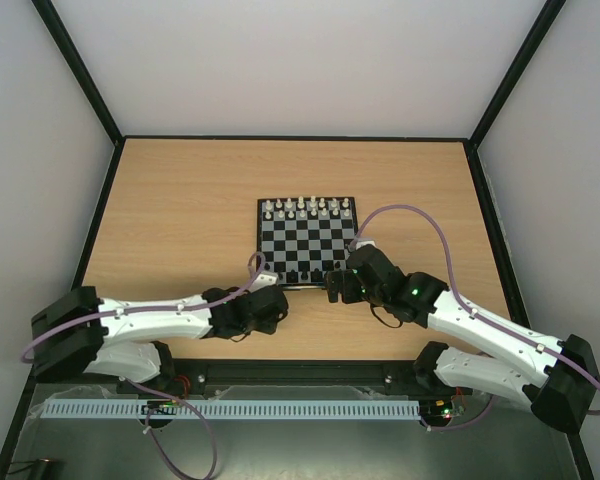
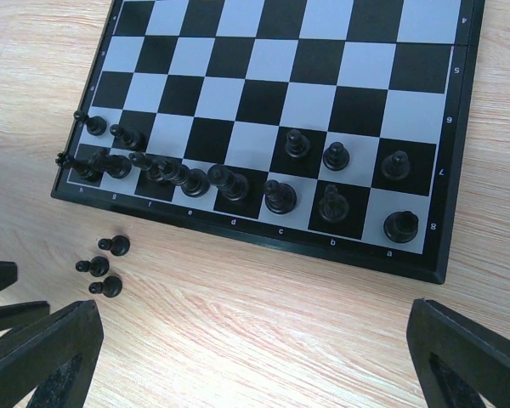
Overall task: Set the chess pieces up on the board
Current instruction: Pick up the chess piece at the center of the board.
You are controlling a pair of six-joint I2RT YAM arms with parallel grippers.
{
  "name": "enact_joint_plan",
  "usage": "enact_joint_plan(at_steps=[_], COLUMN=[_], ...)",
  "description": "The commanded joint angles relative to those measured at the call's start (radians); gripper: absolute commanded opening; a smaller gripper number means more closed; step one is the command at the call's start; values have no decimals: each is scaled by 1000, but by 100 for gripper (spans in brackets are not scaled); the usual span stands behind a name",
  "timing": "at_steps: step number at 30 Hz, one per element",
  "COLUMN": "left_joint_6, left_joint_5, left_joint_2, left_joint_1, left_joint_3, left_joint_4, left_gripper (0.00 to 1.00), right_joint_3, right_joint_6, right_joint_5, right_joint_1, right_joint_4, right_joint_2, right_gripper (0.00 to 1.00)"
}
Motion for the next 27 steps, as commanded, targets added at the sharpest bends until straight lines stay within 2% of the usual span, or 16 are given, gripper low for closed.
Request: enact_joint_plan(at_steps=[1,5,16,27], left_joint_6=[26,46,68,59], left_joint_5=[-38,-64,-100,-94], left_joint_2=[80,152,229,224], left_joint_1=[-6,-6,1,4], left_joint_3=[35,75,126,109], left_joint_4=[48,67,74,67], left_gripper=[47,38,36,25], right_joint_3=[-6,-5,-9,-11], right_joint_6=[-3,-3,-5,-6], right_joint_5=[0,-1,-3,-6], right_joint_1=[2,2,3,1], right_joint_4=[-11,-11,-6,-4], right_joint_2=[-3,-3,-2,-2], right_gripper=[99,99,99,99])
